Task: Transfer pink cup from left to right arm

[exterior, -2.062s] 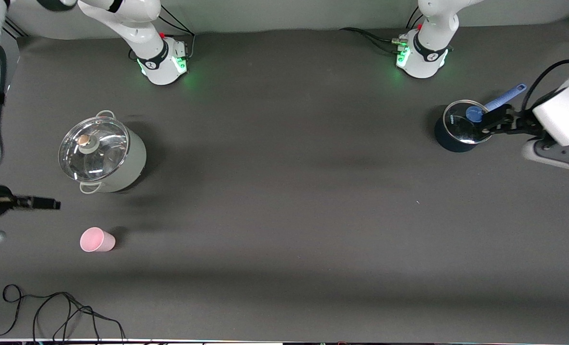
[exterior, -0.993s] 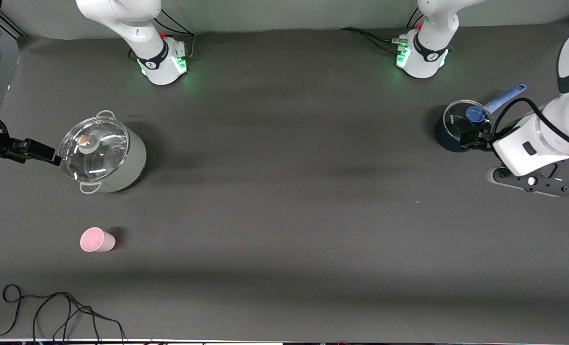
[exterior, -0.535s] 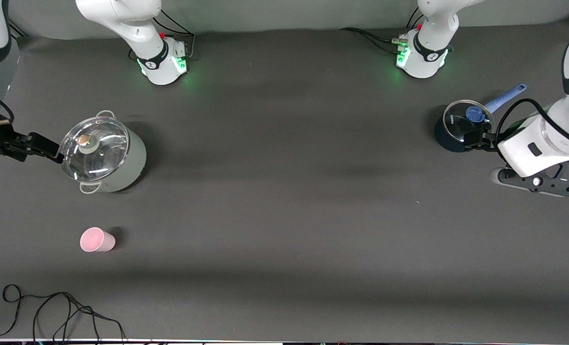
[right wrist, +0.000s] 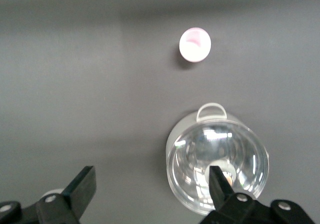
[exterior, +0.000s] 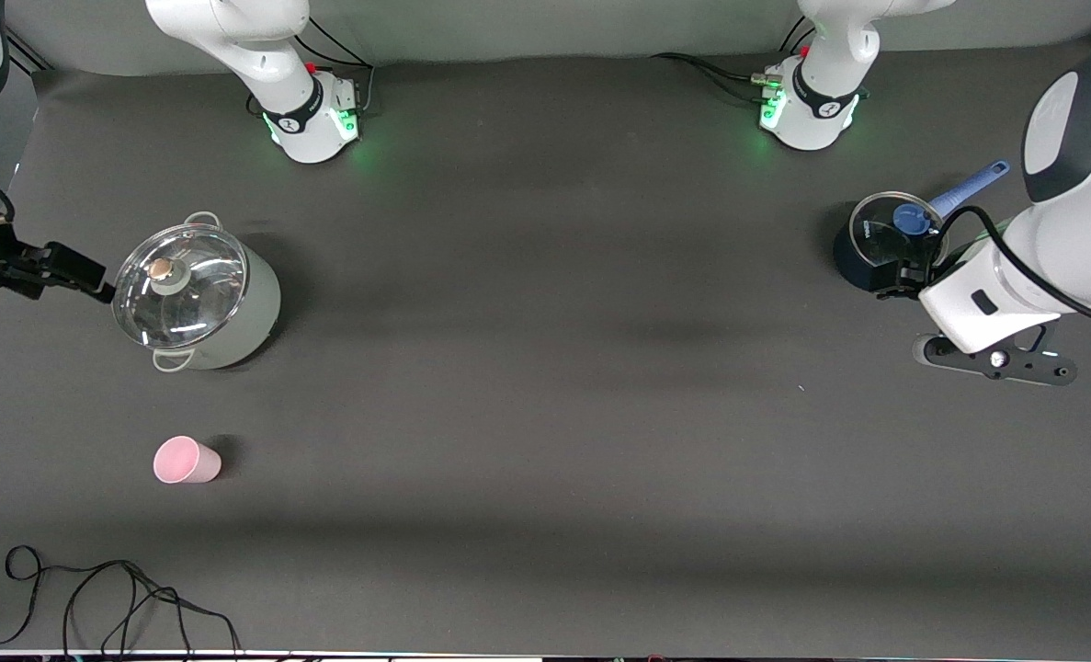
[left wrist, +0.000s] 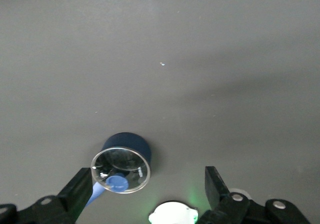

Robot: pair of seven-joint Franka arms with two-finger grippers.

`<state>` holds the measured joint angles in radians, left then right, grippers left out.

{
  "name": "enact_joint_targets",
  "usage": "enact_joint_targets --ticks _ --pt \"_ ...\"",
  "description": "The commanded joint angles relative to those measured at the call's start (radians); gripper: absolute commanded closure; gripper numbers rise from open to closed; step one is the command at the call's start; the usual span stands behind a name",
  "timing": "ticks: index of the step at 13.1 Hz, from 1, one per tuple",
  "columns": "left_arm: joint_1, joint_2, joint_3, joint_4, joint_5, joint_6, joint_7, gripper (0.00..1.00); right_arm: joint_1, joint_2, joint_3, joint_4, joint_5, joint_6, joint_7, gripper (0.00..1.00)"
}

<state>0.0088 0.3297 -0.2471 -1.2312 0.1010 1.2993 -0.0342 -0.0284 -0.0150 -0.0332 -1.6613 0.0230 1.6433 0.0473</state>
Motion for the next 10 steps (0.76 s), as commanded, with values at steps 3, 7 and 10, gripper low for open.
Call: enact_joint_targets --ticks 3,7,10 --pt "-0.075 -0.131 0.153 -0.150 -0.083 0.130 -0.001 0.00 -0.008 -0.017 0.009 0.003 -0.012 -0.031 -0.001 0.00" --pt "-0.104 -0.273 0.201 -0.384 -0.081 0.291 -0.001 0.00 -0.007 -0.017 0.009 0.003 -0.011 -0.031 -0.023 0.00" --pt "-0.139 -0.284 0.256 -0.407 -0.058 0.310 0.005 0.00 -0.007 -0.014 0.009 0.003 -0.011 -0.028 -0.023 0.00"
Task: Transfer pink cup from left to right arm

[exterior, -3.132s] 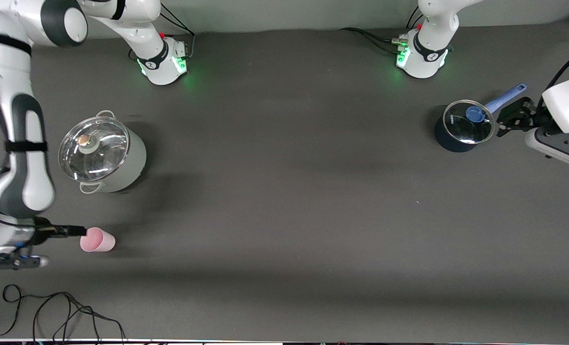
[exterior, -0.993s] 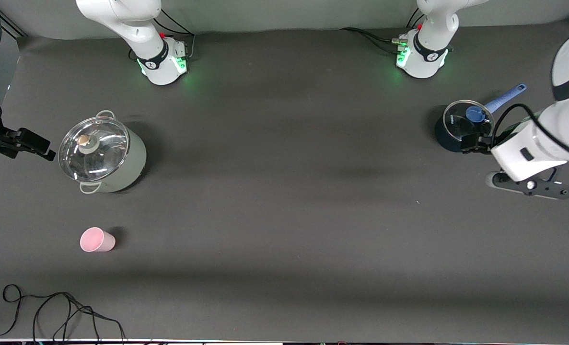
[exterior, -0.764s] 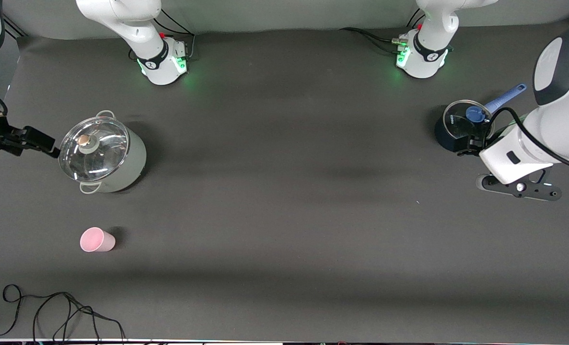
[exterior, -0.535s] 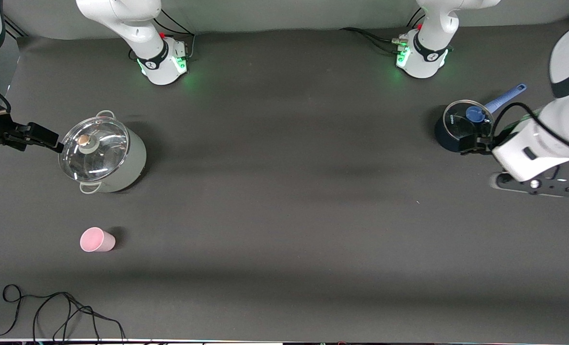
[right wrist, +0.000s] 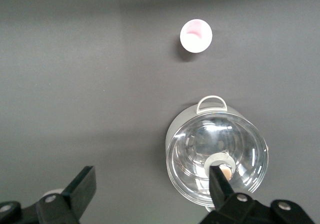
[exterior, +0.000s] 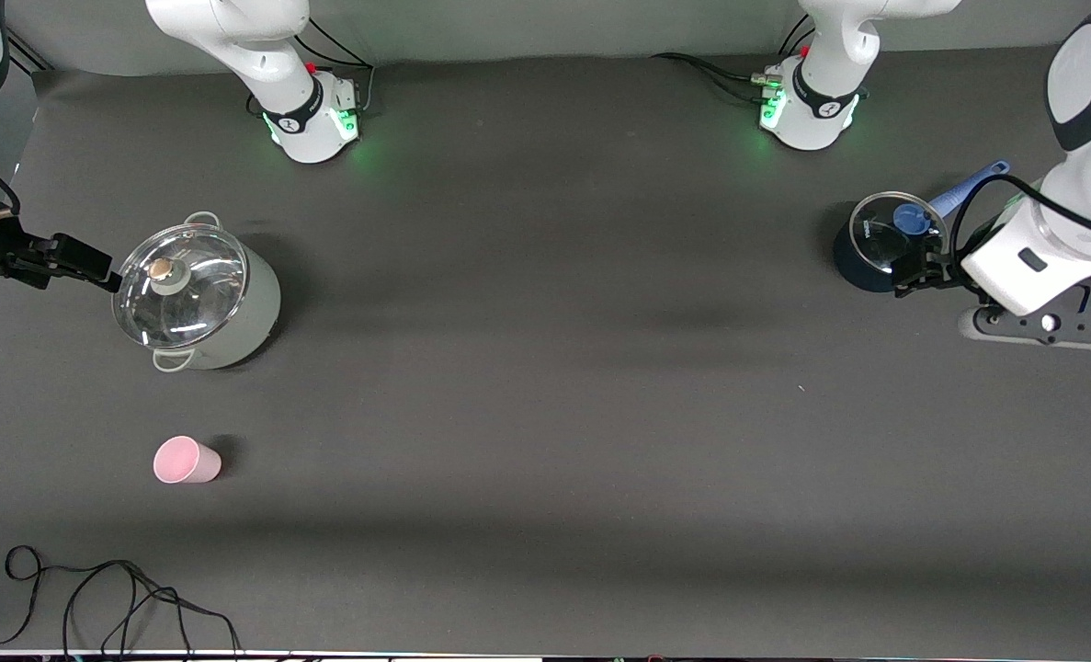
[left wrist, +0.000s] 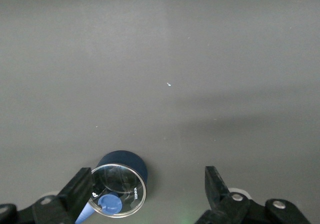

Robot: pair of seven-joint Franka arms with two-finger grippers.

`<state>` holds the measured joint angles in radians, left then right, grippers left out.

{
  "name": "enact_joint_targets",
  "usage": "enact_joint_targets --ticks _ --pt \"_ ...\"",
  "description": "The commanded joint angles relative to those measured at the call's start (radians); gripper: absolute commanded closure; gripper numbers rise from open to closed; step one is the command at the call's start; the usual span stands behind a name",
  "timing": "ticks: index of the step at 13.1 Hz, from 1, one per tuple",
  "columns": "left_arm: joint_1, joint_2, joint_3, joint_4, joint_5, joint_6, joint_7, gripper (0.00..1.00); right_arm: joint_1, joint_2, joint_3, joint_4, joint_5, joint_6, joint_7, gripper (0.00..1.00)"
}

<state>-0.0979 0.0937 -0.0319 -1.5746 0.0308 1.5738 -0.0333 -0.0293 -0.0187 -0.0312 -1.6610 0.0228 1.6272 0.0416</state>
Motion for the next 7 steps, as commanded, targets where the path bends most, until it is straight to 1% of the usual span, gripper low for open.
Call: enact_joint_targets --ticks 1,3,6,7 --pt "-0.032 -0.043 0.041 -0.056 0.012 0.038 0.003 0.00 -0.006 -0.010 0.007 0.003 -0.011 -0.012 -0.016 0.00" --pt "-0.025 -0.025 0.040 -0.038 -0.002 0.077 0.001 0.00 -0.006 -0.012 0.007 0.003 -0.011 -0.013 -0.016 0.00" --pt "-0.017 -0.014 0.040 -0.038 -0.017 0.075 0.001 0.00 0.002 -0.010 0.005 0.006 -0.012 -0.012 -0.020 0.00" --pt "-0.016 -0.014 0.040 -0.039 -0.029 0.071 0.000 0.00 0.002 -0.007 0.005 0.009 -0.014 -0.012 -0.061 0.00"
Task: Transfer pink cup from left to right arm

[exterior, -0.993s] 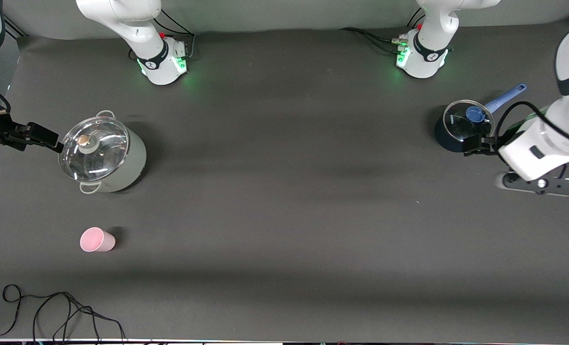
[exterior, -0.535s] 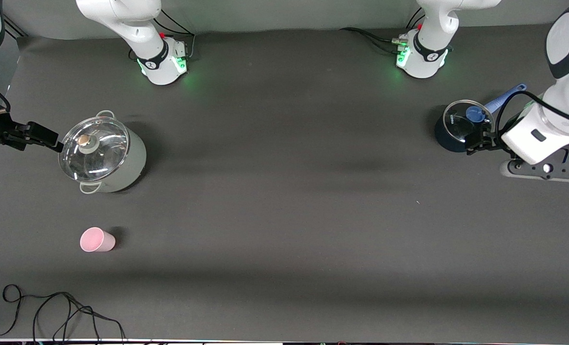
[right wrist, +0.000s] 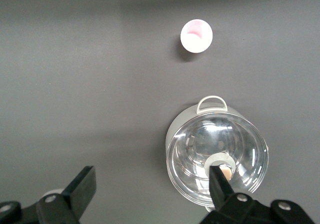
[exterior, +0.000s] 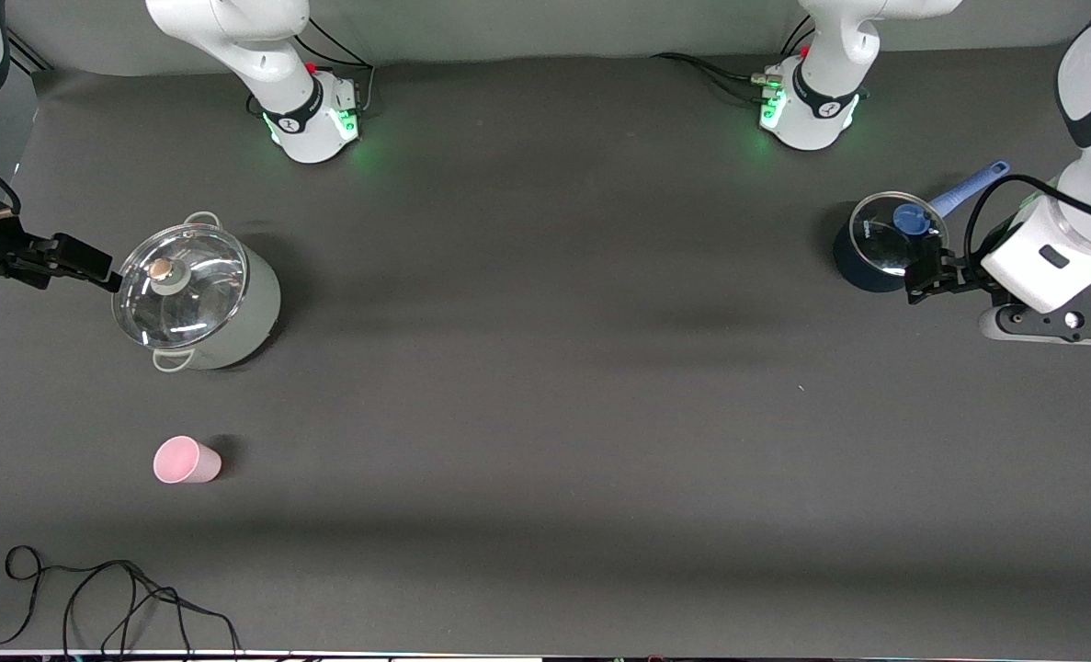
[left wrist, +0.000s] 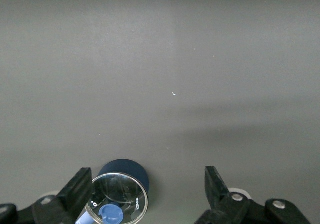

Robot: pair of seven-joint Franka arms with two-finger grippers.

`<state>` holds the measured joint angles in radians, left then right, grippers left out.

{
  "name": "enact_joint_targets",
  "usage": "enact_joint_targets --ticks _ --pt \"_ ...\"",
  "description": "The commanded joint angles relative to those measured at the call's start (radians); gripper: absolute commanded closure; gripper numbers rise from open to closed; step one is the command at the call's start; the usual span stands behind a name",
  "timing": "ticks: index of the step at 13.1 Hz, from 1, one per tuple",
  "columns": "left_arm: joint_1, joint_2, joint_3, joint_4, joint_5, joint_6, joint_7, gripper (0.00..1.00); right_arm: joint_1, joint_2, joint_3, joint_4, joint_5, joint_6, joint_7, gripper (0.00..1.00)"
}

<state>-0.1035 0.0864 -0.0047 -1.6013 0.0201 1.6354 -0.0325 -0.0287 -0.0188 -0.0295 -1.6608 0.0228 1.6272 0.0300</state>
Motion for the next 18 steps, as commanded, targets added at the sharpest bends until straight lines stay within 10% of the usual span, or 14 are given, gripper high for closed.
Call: enact_joint_targets --ticks 1,18 --pt "-0.005 -0.007 0.012 -0.014 -0.047 0.004 -0.003 0.00 0.003 -0.009 0.003 0.012 -0.014 -0.016 -0.091 0.00" --pt "0.007 -0.007 0.012 -0.017 -0.039 -0.016 -0.001 0.00 0.006 -0.007 0.005 0.016 -0.015 -0.021 -0.099 0.00"
